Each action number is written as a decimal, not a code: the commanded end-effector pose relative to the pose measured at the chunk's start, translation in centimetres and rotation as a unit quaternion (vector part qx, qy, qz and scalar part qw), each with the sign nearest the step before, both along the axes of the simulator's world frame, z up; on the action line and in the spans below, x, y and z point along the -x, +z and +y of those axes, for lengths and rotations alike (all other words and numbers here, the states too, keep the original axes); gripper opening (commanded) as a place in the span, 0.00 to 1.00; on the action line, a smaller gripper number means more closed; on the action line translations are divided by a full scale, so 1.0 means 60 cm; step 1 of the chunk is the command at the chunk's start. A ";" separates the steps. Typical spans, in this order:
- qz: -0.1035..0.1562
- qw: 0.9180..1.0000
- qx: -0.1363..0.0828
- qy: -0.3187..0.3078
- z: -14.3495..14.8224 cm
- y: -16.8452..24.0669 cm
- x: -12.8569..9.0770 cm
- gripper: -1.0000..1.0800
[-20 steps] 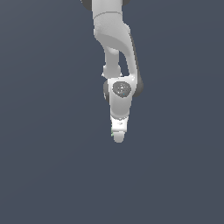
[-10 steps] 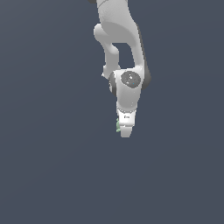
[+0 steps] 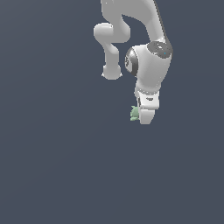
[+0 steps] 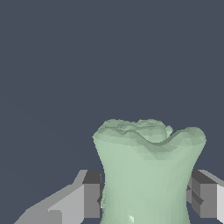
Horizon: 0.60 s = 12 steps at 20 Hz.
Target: Pick up the object and move it to a goal position.
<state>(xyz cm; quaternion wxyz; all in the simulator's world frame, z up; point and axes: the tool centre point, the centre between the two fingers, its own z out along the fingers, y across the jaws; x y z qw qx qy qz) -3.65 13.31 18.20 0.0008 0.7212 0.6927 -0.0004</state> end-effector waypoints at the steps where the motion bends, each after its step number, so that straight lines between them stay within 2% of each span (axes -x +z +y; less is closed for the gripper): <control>1: 0.000 1.000 0.000 0.000 0.031 0.040 0.006 0.00; 6: 0.000 1.000 0.000 0.000 0.081 0.104 0.014 0.00; 12: 0.000 1.000 -0.001 -0.001 0.116 0.150 0.016 0.00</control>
